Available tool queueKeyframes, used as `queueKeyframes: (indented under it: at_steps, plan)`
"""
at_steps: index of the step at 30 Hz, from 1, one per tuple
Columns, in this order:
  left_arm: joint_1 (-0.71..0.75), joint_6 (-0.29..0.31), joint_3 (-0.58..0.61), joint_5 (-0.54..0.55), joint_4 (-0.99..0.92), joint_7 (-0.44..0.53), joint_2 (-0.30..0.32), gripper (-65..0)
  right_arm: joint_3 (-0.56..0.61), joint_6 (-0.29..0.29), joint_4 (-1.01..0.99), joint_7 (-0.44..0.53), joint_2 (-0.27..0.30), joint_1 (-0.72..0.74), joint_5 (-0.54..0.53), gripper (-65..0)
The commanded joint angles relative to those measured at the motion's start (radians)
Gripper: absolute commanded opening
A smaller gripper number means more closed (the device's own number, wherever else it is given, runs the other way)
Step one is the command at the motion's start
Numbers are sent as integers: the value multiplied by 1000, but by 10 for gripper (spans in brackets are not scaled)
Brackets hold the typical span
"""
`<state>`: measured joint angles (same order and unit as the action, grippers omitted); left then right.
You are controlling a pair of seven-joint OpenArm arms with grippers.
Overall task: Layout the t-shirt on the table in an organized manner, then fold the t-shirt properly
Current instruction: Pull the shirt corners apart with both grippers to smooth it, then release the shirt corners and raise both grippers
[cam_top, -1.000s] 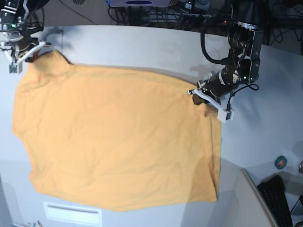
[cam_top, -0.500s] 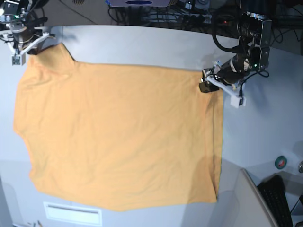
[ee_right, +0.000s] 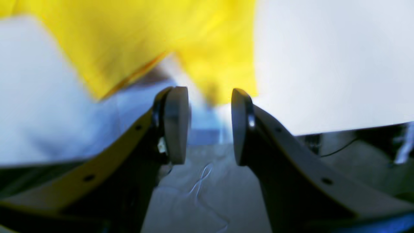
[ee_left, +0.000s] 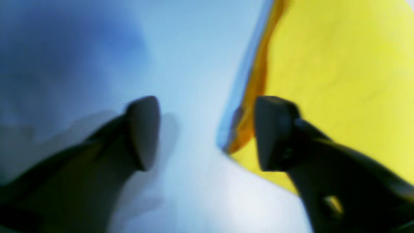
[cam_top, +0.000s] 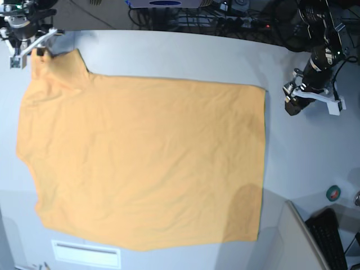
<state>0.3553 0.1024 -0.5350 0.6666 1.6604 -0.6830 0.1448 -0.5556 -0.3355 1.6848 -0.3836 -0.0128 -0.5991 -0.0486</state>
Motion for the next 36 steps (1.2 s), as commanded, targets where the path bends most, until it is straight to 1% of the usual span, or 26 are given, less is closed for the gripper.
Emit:
queueKeyframes:
  at_steps: [1, 2, 3, 4, 5, 6, 9, 11, 12, 14, 15, 18, 20, 25, 30, 33, 36]
  plan:
    - [-3, 9, 26, 12, 47, 12, -12, -331, -1, 2, 27, 21, 9, 15, -7, -435]
    - [-9, 9, 59, 9, 59, 12, -21, -397, -1, 2, 28, 21, 9, 35, -7, -438]
    - [-15, 9, 106, 8, 57, 12, -24, -490, -1, 2, 25, 21, 12, 60, -7, -458]
    - [-40, 9, 174, 8, 44, 15, -21, -599, 1, 2, 19, 18, 29, 87, -6, -504]
    - [-71, 9, 232, 8, 16, 15, -20, -650, 7, 2, 11, 15, 43, 117, -6, -578]
    - [-100, 9, 280, 8, -24, 15, -20, -650, 9, 2, -9, 15, 46, 144, -6, -650]
    - [-192, 9, 342, 8, -177, 16, -23, -650, 2, 2, -91, 15, 50, 249, -6, -650]
    - [-232, 7, 342, 8, -280, 16, -23, -650, -1, 2, -176, 15, 60, 307, -3, -650]
    - [-244, 7, 342, 8, -328, 18, -21, -650, -1, 2, -223, 15, 78, 331, -3, -650]
    - [-249, 7, 326, 2, -377, 24, -12, -650, 2, 2, -311, 15, 101, 361, -3, -650]
    - [-241, 7, 309, -18, -388, 44, -3, -650, -1, 2, -348, 15, 106, 370, -3, -650]
    - [-198, 7, 270, -95, -389, 107, 6, -650, -1, 3, -394, 15, 110, 367, -3, -650]
    - [-180, 7, 255, -141, -388, 122, 8, -650, -1, 5, -397, 15, 110, 347, -3, -650]
    - [-180, 9, 197, -156, -378, 124, 8, -650, -1, 5, -381, 15, 101, 314, -3, -650]
    - [-164, 10, 195, -156, -242, 121, 5, -650, -2, 9, -228, 16, 72, 241, -3, -650]
    - [-147, 12, 184, -155, -157, 121, 2, -650, -4, 9, -107, 16, 38, 190, -4, -650]
    - [-115, 13, 160, -153, -81, 119, 0, -650, -4, 9, -51, 16, 17, 167, -6, -650]
